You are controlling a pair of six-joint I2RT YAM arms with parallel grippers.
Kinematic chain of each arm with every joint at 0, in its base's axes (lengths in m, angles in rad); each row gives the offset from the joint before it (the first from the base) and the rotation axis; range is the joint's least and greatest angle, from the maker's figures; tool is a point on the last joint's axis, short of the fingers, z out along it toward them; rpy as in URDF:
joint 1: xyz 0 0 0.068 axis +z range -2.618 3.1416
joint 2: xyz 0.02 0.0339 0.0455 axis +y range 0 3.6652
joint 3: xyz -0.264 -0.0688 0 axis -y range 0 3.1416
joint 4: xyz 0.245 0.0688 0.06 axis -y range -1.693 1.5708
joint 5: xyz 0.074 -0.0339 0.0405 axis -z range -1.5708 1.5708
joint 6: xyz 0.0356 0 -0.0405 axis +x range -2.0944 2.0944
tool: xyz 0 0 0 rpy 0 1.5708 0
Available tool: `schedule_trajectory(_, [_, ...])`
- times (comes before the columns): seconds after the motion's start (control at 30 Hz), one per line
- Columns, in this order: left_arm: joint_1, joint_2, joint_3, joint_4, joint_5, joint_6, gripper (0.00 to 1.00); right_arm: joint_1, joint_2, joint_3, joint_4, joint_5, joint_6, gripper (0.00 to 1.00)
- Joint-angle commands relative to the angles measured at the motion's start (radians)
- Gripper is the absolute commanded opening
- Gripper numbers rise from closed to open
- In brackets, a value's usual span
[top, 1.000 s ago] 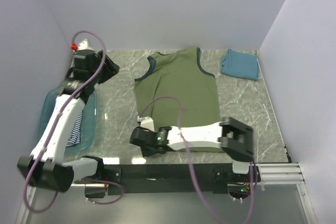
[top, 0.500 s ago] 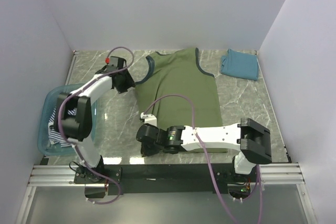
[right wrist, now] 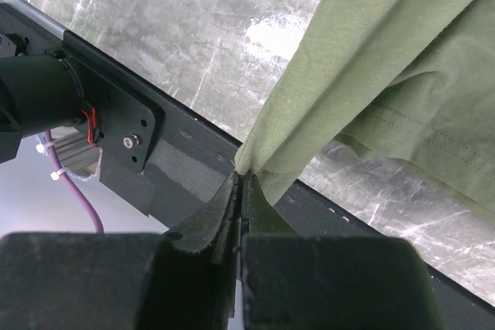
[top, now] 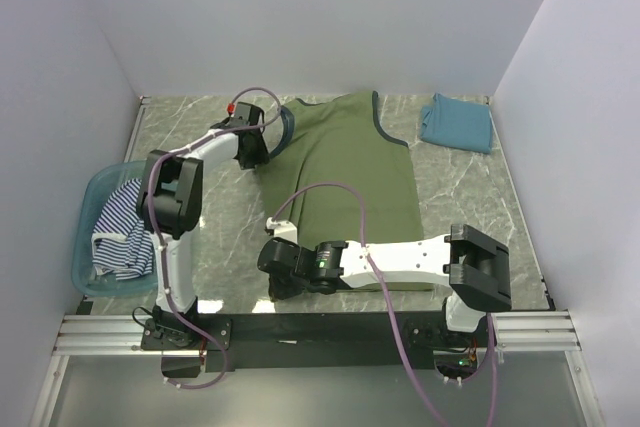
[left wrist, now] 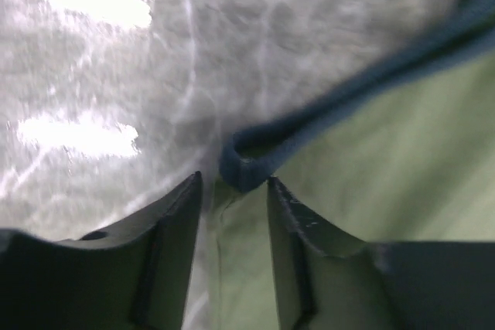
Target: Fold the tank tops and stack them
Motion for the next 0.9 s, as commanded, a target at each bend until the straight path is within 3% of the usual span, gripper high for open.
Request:
schedule_trajectory(0.0, [-0.006,0.052,0.075,-0.025,-0.078,0.044,0.43,0.001,-0.013,0.023,0.020,0.002,0.009,0.00])
schedule_trajectory(0.07, [-0.006,0.071,0.086,-0.025,-0.085,0.051,0.38,0.000,-0.017,0.012,0.025,-0.001,0.011,0.00])
schedule_trajectory(0.3, [0.002,0.077,0.154,-0.031,-0.196,0.055,0.01,0.000,0.074,0.099,0.031,-0.029,0.024,0.00])
schedule_trajectory(0.6, [0.066,0.059,0.246,-0.060,-0.253,0.047,0.01,0.000,0.285,0.343,0.065,-0.128,0.024,0.00])
schedule_trajectory(0.87, [0.088,0.079,0.298,-0.092,-0.244,0.039,0.00,-0.019,0.265,0.343,0.094,-0.165,0.018,0.00])
